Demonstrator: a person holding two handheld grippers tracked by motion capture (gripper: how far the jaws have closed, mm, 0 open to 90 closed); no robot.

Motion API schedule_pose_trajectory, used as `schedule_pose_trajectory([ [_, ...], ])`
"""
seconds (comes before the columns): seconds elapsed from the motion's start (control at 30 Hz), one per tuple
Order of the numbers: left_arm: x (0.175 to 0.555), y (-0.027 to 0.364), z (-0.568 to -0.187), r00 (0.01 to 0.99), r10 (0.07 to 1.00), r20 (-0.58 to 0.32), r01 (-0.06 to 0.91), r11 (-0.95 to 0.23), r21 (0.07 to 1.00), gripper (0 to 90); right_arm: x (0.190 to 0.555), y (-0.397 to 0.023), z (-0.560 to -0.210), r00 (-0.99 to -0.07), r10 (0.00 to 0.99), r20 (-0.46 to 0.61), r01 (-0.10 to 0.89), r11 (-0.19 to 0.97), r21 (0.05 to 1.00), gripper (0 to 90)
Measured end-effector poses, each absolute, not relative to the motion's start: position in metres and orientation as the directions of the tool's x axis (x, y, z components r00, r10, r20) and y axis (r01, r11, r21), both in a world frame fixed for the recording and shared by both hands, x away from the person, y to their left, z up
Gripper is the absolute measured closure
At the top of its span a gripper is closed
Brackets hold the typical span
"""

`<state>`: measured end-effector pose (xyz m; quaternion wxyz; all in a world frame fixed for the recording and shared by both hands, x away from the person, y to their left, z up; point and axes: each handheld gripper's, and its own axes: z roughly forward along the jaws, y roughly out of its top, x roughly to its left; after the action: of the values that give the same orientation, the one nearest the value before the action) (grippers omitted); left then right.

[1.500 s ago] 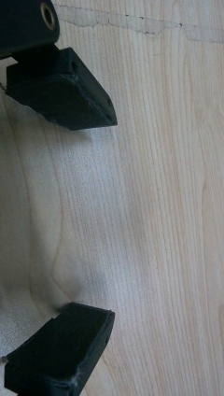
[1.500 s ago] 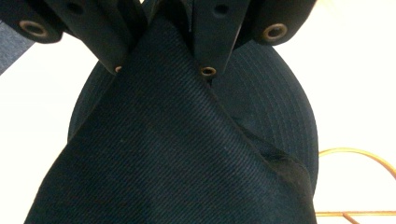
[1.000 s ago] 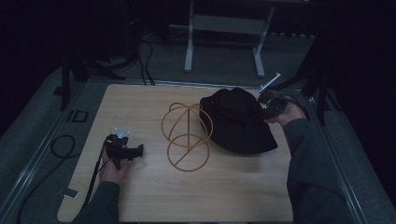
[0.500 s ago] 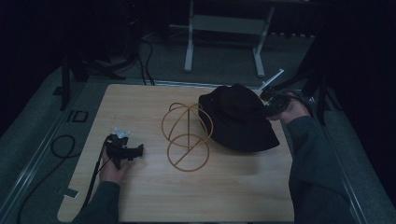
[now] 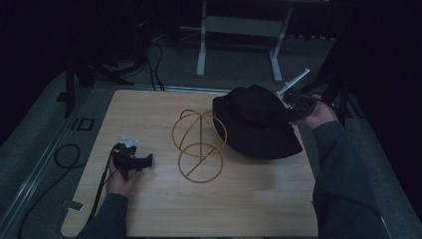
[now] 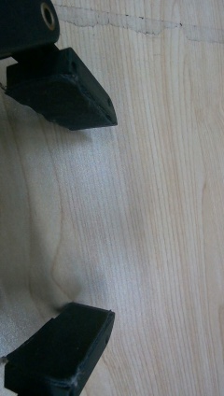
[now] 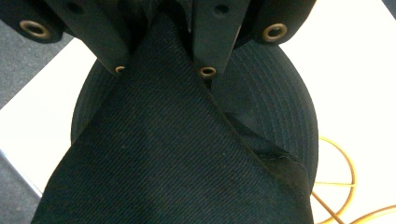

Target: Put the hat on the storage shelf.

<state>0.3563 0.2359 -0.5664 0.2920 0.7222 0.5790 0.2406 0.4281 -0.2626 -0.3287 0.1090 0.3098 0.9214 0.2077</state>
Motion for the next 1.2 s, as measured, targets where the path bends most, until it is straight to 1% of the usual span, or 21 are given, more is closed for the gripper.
schedule_pose_trajectory([
  [0.23, 0.356, 0.236, -0.566, 0.214, 0.977, 0.01, 0.696, -0.159, 0.701, 7.7, 0.424, -0.264, -0.32, -0.792, 0.606, -0.081, 0.507, 0.725, 0.466, 86.4],
  [0.4, 0.356, 0.236, -0.566, 0.214, 0.977, 0.01, 0.696, -0.159, 0.7, 7.7, 0.421, -0.269, -0.314, -0.79, 0.609, -0.072, 0.5, 0.707, 0.5, 86.4],
  [0.8, 0.356, 0.236, -0.566, 0.215, 0.977, 0.011, 0.696, -0.161, 0.699, 7.7, 0.415, -0.276, -0.3, -0.808, 0.584, -0.076, 0.476, 0.723, 0.501, 86.4],
  [1.2, 0.356, 0.236, -0.566, 0.216, 0.976, 0.012, 0.697, -0.163, 0.698, 7.7, 0.408, -0.285, -0.285, -0.805, 0.586, -0.098, 0.467, 0.726, 0.505, 86.4],
])
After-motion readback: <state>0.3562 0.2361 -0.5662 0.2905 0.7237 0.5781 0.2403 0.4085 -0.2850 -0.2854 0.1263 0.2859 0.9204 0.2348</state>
